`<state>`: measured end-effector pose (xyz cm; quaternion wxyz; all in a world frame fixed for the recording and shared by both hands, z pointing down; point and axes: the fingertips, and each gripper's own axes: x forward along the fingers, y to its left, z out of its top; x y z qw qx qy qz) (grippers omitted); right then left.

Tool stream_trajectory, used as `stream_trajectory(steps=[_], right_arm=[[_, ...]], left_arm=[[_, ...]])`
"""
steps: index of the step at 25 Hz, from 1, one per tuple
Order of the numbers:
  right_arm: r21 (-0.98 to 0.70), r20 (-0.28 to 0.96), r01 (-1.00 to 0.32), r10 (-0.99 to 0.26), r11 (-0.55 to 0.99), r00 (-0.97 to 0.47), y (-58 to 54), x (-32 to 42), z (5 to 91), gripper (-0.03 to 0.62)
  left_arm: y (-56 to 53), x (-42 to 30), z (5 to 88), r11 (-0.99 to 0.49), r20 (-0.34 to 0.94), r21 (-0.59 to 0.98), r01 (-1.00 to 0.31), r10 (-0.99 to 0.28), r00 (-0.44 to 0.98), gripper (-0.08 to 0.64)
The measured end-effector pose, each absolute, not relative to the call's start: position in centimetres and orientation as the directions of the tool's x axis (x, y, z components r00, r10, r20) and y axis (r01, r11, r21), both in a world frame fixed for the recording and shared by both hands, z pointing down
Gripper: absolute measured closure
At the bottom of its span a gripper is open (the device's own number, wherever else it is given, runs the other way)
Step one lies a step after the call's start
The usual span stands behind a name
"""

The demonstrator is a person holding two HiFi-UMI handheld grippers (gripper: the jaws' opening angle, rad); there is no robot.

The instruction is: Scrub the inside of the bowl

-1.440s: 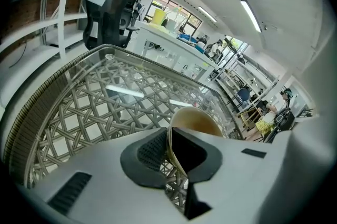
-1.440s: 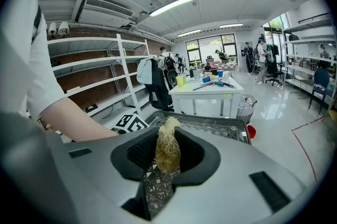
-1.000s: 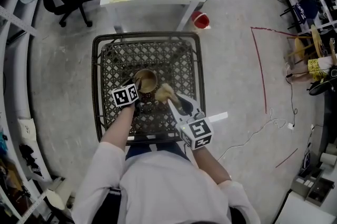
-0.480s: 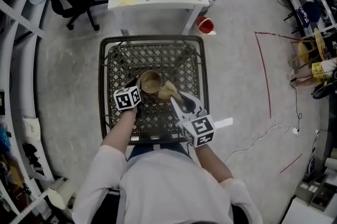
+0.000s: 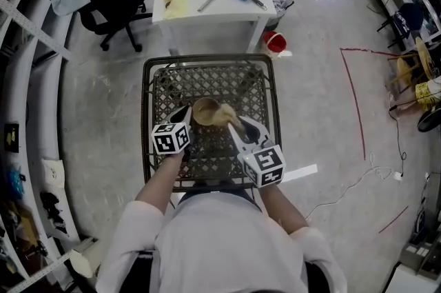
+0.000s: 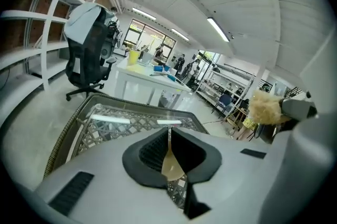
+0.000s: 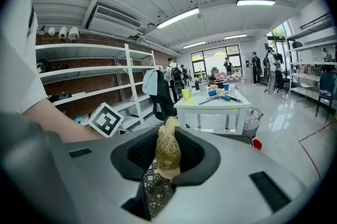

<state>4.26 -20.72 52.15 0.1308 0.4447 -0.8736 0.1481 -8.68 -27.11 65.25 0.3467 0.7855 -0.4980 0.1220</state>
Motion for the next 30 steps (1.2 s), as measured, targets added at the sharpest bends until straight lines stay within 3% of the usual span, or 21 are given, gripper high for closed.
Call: stream_trajectory(steps=[20, 30], right_arm=[[-0.121, 0.277, -0.813, -0.767, 0.57, -0.579, -21.2, 4.1, 49.0, 0.492], [-0.132, 0.236, -0.8, -0.765, 0.586, -0.599, -20.8, 3.7, 47.9, 0.492]], left_arm=[[-23.6, -7.7, 50.8, -0.449, 0.32, 0.283, -0.848, -0.789, 0.525, 0.514], [-21.8, -7.5, 48.6, -0.467, 0.294, 0.24, -0.851, -0.8, 0.523, 0.514]])
